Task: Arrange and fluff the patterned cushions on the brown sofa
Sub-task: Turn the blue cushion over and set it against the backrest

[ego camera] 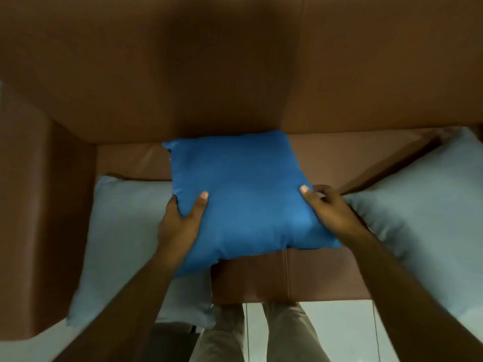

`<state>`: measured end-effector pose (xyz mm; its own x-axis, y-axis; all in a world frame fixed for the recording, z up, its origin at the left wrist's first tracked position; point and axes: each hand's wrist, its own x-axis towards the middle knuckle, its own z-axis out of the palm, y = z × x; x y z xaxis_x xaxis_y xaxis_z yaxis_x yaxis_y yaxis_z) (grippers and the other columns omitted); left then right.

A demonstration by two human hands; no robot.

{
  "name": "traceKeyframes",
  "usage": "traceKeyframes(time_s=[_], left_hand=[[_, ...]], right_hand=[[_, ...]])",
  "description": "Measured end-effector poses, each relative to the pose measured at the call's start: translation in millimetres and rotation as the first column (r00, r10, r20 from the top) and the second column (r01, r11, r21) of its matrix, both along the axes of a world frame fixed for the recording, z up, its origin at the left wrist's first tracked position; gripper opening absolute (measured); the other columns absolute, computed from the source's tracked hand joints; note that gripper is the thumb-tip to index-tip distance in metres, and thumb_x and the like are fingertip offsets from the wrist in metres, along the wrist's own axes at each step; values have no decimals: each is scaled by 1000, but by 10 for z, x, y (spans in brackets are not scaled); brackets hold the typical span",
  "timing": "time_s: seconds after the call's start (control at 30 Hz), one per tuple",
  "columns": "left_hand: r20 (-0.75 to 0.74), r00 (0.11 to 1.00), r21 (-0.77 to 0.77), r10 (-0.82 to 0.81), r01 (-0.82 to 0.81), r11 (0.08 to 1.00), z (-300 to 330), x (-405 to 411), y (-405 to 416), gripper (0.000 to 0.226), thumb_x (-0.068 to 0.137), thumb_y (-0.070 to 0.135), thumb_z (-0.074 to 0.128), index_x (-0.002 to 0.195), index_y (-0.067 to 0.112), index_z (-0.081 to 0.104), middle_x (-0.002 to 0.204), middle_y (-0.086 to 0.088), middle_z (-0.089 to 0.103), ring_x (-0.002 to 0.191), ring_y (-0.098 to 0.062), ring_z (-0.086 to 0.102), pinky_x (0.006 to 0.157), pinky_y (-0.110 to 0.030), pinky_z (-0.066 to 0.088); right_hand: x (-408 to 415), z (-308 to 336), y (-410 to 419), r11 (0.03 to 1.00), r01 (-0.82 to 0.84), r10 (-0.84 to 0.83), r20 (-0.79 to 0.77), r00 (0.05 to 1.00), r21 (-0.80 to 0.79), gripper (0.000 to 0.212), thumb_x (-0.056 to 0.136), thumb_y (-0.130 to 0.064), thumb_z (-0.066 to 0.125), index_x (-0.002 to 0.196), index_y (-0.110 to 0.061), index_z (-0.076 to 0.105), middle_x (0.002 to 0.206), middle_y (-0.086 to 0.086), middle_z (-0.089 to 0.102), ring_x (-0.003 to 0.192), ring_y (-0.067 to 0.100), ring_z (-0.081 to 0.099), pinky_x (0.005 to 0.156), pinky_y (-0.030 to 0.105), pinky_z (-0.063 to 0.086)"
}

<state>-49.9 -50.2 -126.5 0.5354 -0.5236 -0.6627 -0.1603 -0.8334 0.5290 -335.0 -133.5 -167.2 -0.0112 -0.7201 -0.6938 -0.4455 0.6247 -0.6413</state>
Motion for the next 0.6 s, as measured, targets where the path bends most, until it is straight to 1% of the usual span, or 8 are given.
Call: traceKeyframes(time_s=[0.03, 0.1, 0.17, 0.23, 0.33, 0.43, 0.5, 0.6], left_hand=[[-53, 998, -5, 30, -30, 1000, 62, 24, -107, 83, 64, 88, 62, 129, 36, 60, 122, 5, 72, 110, -23, 69, 100, -46, 54], [-160, 980, 5, 118, -119, 993, 199, 61, -345, 79, 61, 84, 70, 118, 29, 69, 110, 2, 78, 98, -22, 75, 91, -44, 59], [-287, 945, 11, 154, -158, 987, 353, 60, -614, 54, 77, 65, 74, 108, 20, 73, 92, 0, 82, 83, -20, 79, 72, -32, 62], [-387, 916, 19, 108, -109, 994, 481, 42, -883, 34, 91, 49, 67, 103, 18, 74, 77, 0, 81, 67, -12, 77, 52, -22, 57], [-496, 867, 53, 39, -15, 998, 655, -36, -1314, 47, 91, 57, 61, 109, 15, 74, 90, -8, 82, 74, -17, 79, 62, -29, 61], [-520, 850, -24, 81, -110, 994, 780, -80, -1731, 72, 83, 74, 57, 128, 19, 62, 109, -13, 78, 92, -27, 78, 63, -38, 64], [-514, 841, -99, 168, -252, 963, 795, -108, -1970, 82, 78, 79, 58, 138, 24, 54, 128, -13, 66, 107, -30, 70, 70, -42, 64], [-396, 907, -193, 142, -234, 953, 733, -184, -2206, 62, 79, 67, 70, 125, 27, 60, 127, -3, 66, 109, -23, 68, 75, -40, 63]], right_hand=[[-114, 174, -120, 1000, -11, 11, 8, 1000, -27, 37, 93, -47, 66, 116, -18, 62, 100, 3, 71, 85, 14, 68, 74, 27, 50], [-304, 517, -342, 998, -3, 8, 83, 996, -58, 20, 96, -32, 67, 110, -19, 66, 95, 9, 75, 73, 14, 70, 66, 25, 57], [-455, 808, -540, 994, 23, -11, 119, 993, -102, 6, 99, -20, 64, 98, -18, 70, 90, 9, 77, 70, 13, 71, 67, 25, 58], [-551, 1016, -746, 983, 95, -76, 125, 989, -157, 15, 100, -15, 61, 89, -15, 72, 75, 1, 78, 66, 14, 70, 63, 29, 57], [-669, 1172, -1190, 934, 256, -230, 130, 964, -250, 24, 100, -16, 61, 77, -16, 67, 55, -4, 69, 56, 18, 60, 52, 29, 47], [-663, 1258, -1627, 866, 411, -347, 250, 904, -285, 24, 99, -35, 63, 83, -17, 62, 71, 2, 67, 53, 15, 60, 45, 26, 47], [-608, 1185, -1871, 849, 406, -326, 270, 906, -339, 22, 98, -41, 63, 88, -21, 63, 84, 2, 71, 62, 13, 67, 52, 27, 54], [-553, 935, -2143, 819, 302, -281, 118, 952, -489, 27, 88, -48, 69, 90, -21, 69, 95, 2, 77, 80, 15, 75, 73, 41, 63]])
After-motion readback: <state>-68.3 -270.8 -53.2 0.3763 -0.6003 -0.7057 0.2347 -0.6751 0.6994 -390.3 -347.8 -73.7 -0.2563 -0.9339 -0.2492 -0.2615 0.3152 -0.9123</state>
